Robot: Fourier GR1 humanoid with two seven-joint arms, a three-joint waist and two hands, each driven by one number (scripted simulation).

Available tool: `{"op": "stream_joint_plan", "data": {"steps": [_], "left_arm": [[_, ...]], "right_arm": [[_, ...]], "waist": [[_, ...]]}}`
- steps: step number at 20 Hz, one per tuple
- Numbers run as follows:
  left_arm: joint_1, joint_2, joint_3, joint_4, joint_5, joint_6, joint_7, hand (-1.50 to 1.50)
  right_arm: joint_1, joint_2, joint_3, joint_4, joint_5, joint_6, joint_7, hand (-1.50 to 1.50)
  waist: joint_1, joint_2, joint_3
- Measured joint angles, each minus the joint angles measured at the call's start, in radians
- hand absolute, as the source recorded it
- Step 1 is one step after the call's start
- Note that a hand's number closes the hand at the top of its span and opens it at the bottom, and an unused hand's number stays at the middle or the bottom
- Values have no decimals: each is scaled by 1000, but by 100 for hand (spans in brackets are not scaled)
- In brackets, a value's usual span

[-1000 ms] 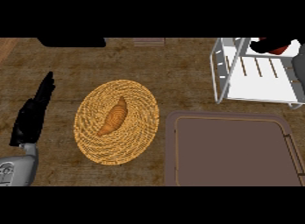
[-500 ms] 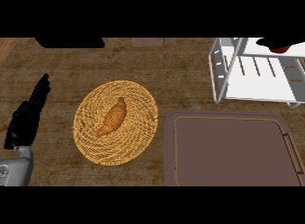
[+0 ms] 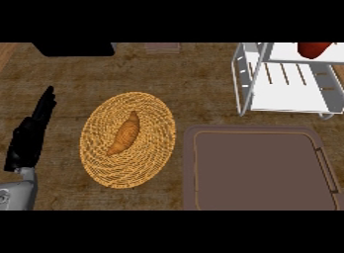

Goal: Pick the bell pepper from the tray and place it in the tiered basket

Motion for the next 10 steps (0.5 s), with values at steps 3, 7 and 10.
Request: {"op": "stream_joint_plan", "data": {"steps": [3, 7, 10], "left_arm": [[4, 3, 5, -15, 4, -5, 16, 0], [8, -13, -6, -19, -8, 7, 17, 0], [7, -12, 0, -1, -10, 9, -2, 0]], "right_arm": [[80, -51, -64, -60, -77, 82, 12, -150], [183, -130, -162, -126, -187, 195, 4, -150], [298, -167, -254, -163, -270, 259, -54, -150]], "waist": [[-5, -1, 0], [-6, 0, 1], [-12, 0, 1]]}}
